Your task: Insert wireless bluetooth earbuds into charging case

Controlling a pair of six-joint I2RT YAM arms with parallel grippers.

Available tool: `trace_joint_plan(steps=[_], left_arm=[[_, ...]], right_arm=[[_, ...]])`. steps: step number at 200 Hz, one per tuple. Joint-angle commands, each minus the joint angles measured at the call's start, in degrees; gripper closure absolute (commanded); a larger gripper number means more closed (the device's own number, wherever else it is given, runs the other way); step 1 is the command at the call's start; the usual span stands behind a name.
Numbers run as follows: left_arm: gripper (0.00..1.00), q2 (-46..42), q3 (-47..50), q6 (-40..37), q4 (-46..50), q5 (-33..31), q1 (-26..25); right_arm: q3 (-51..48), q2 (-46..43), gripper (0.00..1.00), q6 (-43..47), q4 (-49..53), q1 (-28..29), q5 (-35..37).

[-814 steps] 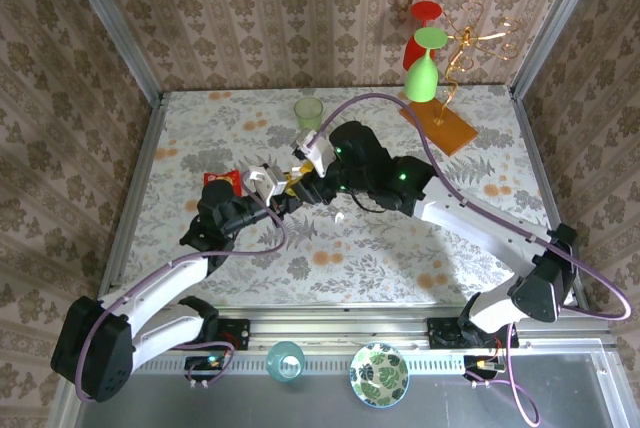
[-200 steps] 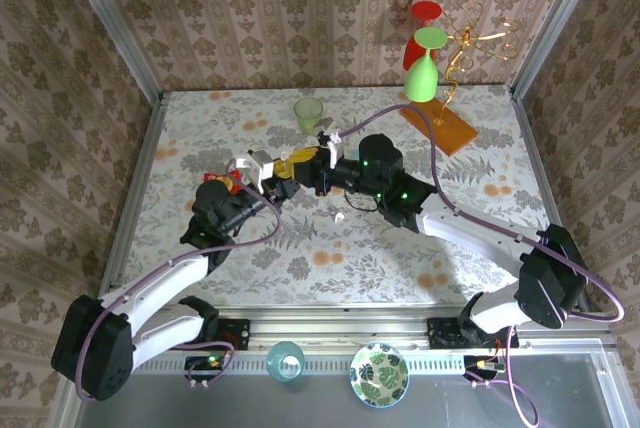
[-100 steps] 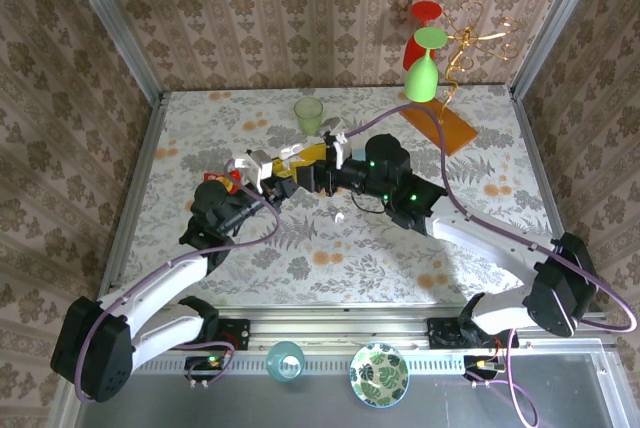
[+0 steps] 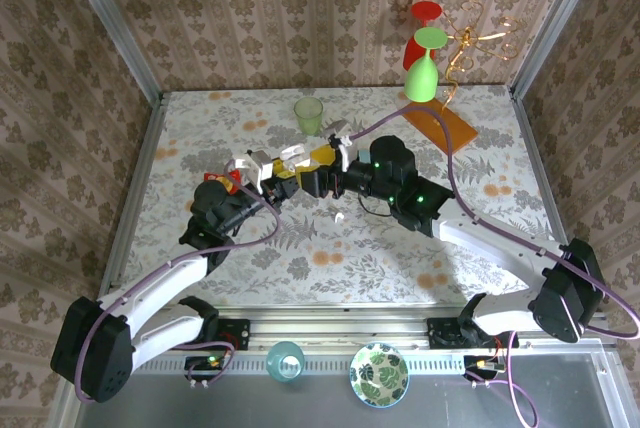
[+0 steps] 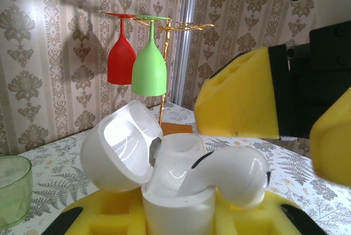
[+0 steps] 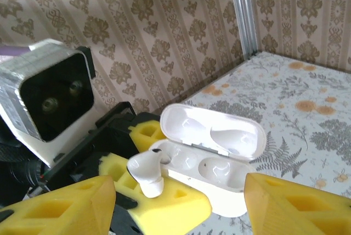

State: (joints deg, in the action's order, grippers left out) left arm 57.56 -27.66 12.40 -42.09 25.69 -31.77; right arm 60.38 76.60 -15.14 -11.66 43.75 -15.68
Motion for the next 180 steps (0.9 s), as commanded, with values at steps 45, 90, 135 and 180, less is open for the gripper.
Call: trace_joint_plan(steps=[45, 90, 135, 180], left_arm=[[1.0, -0.9, -2.1, -0.5, -2.2, 2.2, 0.2], [1.0, -0.9, -1.9, -0.5, -2.3, 2.9, 0.2], [1.0, -0.3, -1.9, -0.7, -2.6, 3.6, 0.1], [1.0, -0.3, -1.8, -0.7, -2.8, 4.3, 0.1]], right_arm=[[3.5, 2.7, 0.37, 0.6, 4.2, -0.2, 1.7], [3.7, 2.3, 0.39, -1.0, 4.0, -1.3, 2.9], [4.4, 2.6, 0.4, -1.7, 3.4, -1.7, 2.9], [5.4, 2.8, 0.4, -2.0, 3.9, -2.1, 2.7]])
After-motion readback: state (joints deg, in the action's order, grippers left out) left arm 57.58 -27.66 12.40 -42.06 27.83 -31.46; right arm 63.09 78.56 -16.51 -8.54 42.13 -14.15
